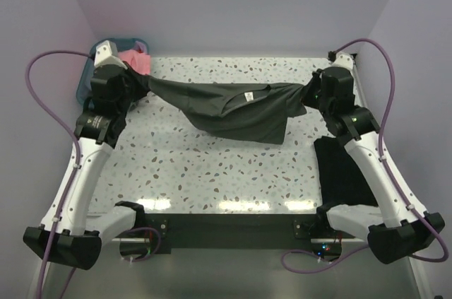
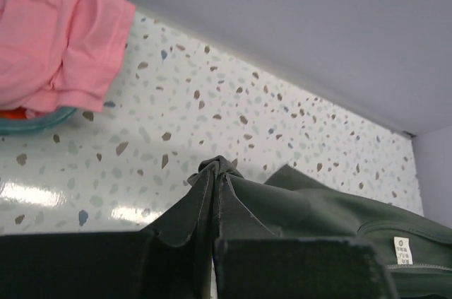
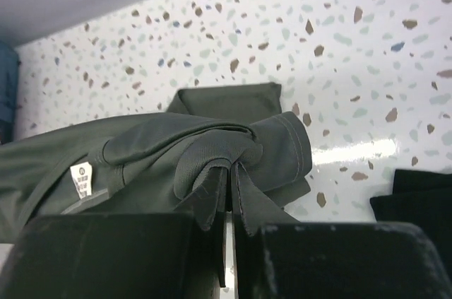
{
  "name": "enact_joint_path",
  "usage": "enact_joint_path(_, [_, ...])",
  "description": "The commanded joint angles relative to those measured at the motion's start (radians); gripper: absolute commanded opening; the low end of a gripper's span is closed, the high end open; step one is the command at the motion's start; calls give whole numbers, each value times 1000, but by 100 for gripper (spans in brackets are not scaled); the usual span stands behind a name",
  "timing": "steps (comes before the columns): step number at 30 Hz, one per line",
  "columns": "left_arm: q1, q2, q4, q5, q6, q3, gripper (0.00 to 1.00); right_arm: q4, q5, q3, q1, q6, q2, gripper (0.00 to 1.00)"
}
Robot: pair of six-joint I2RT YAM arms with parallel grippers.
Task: Fold and stack the t-shirts
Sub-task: Flatten the tshirt out
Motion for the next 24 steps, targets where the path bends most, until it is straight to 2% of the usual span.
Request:
enact_joint_path(1, [20,-45,4,-13,42,149,0,35,52,106,-4,-22,-20,0])
enact_joint_path(5, [27,-30,13,-33,65,240,0,153,-80,213,-3,-16,80,0])
enact_joint_path(8, [41,15,73,-30,74,292,0,334,-213,303,-5,-27,241,0])
enact_joint_path(9, [50,50,111,-25,77,310,0,377,-327,339,-2,-24,299,0])
enact_joint_path(10, [64,73,109,-1,74,385,0,435,-386,447,-3,-10,409,0])
enact_joint_path(12, [95,123,81,36,71,483,0,430,-529,604,22,-5,540,0])
enact_joint_path(13, [96,125,84,66,88,564,0,402,-581,767,35,-24,650,0])
enact_joint_path(14, [96,122,90,85,95,602,0,391,-620,834,56,-33,687,0])
enact_joint_path(16, [95,113,98,162,115,689,0,380,-655,952,72,-69,746,0])
enact_joint_path(17, [95,108,95,189,120,714,0,389,-657,968,75,-73,753,0])
enact_joint_path(18, [95,99,99,276,120,729,0,391,-657,977,73,-76,760,0])
enact_joint_path(20, [95,81,125,356,103,716,0,393,-664,983,44,-79,775,0])
enact_joint_path(21, [95,73,147,446,65,687,0,402,-675,973,29,-70,780,0])
enact_joint_path(24, [66,27,292,574,-45,477,0,468,-720,892,-49,7,804,0])
